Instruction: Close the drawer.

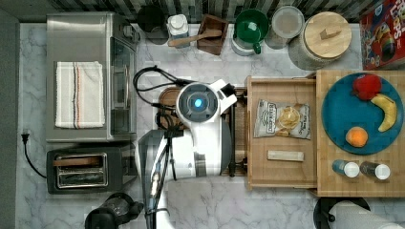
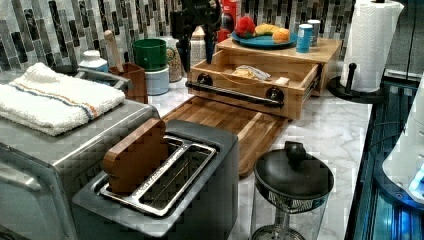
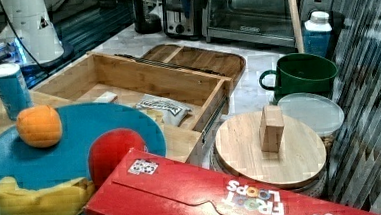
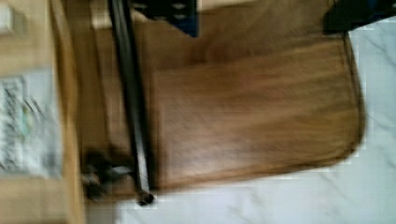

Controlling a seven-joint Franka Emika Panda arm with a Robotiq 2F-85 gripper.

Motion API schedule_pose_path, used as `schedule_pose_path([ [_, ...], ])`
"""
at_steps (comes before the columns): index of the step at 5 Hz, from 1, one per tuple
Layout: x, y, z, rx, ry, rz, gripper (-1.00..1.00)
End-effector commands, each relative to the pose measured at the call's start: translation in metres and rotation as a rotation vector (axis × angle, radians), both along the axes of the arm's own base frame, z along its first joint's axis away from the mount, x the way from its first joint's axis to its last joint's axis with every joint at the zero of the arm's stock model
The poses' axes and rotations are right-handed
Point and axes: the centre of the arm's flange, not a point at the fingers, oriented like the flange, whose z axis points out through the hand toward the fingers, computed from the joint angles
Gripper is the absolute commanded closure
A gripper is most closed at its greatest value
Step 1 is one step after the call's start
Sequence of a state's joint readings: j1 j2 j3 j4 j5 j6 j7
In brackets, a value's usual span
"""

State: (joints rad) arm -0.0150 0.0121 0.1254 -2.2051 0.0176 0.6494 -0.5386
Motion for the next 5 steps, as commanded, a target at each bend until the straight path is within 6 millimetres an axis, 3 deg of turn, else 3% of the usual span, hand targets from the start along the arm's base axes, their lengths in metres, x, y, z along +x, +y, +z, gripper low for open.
schedule_pose_path([
  [1, -0.021, -0.002, -0.065, 0.016, -0.016, 0.107, 1.00],
  [3, -0.020, -0.017, -0.096, -0.045, -0.024, 0.090, 1.00],
  [5, -0.020, -0.058, -0.099, -0.064, 0.000, 0.105, 1.00],
])
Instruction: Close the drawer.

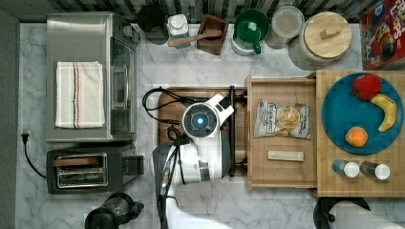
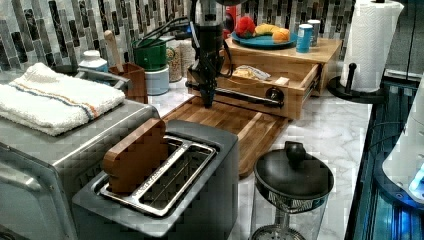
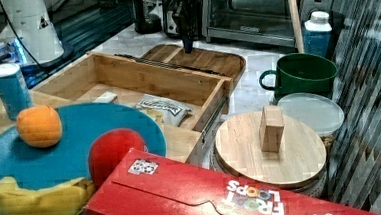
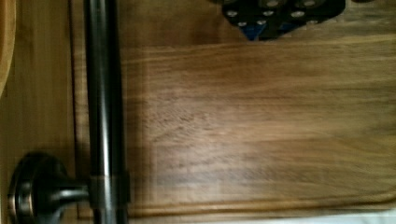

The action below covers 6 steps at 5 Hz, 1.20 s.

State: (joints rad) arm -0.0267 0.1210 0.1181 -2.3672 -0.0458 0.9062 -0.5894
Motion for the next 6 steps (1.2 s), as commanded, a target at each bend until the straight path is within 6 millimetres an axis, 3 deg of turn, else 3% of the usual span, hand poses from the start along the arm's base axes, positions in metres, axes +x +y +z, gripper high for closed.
schedule_pose_path([
  [1, -0.002, -0.074, 0.010, -0.079, -0.071, 0.056, 1.00],
  [3, 0.010, -0.155, 0.030, -0.065, -0.024, 0.104, 1.00],
  [5, 0.023, -0.260, 0.026, -0.054, -0.057, 0.173, 1.00],
  [6, 0.022, -0.300, 0.023, -0.079, -0.082, 0.140, 1.00],
])
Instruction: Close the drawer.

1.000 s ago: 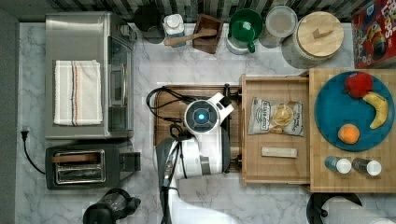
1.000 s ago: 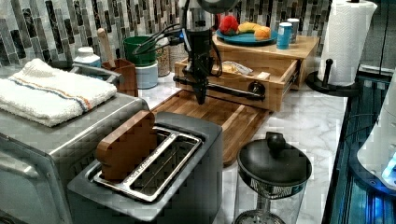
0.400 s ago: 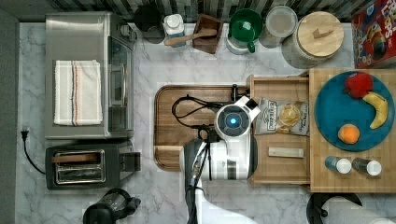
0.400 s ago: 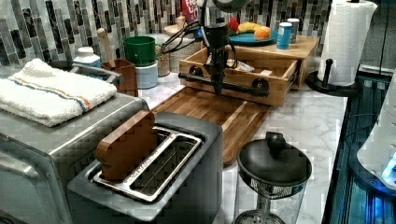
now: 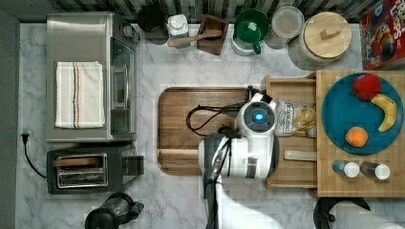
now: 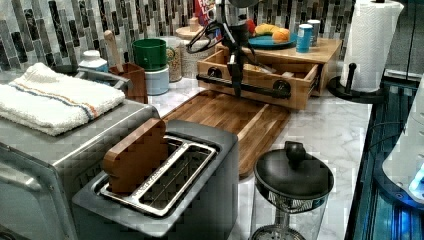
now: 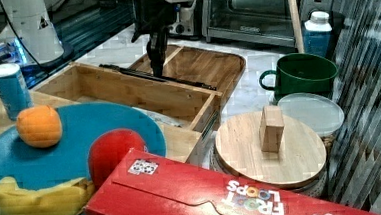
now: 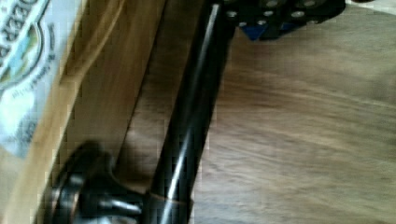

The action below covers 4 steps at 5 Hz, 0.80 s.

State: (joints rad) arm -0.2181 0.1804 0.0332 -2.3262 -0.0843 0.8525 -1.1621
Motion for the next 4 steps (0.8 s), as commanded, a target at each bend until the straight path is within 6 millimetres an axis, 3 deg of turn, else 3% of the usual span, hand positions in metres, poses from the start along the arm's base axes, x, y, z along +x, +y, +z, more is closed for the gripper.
schedule_pose_path([
  [1, 0.018, -0.189, 0.057, -0.088, -0.166, -0.247, 1.00],
  [2, 0.006, -0.209, 0.067, -0.141, -0.204, -0.263, 1.00],
  [4, -0.005, -0.248, 0.067, -0.251, -0.283, -0.249, 1.00],
])
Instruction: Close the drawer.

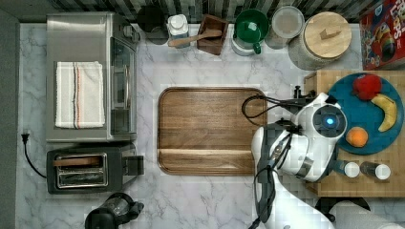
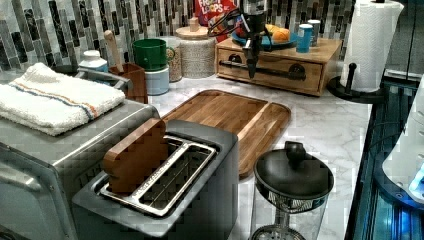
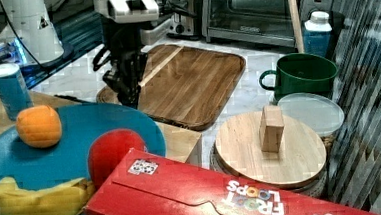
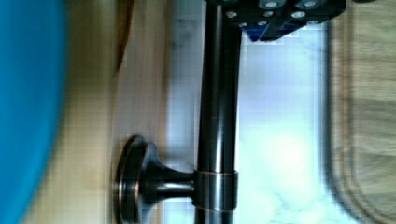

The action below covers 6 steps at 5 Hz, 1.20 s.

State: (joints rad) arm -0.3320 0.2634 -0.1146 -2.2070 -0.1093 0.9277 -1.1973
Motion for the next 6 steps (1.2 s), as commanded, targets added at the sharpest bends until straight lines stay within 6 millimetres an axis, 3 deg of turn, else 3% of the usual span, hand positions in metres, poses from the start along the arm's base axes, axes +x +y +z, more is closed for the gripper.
schedule_pose_path([
  [1, -0.0041, -0.1005, 0.0660, -0.171, -0.124, -0.074, 1.00],
  [6, -0.0041, -0.1003, 0.0658, -0.171, -0.124, -0.073, 1.00],
])
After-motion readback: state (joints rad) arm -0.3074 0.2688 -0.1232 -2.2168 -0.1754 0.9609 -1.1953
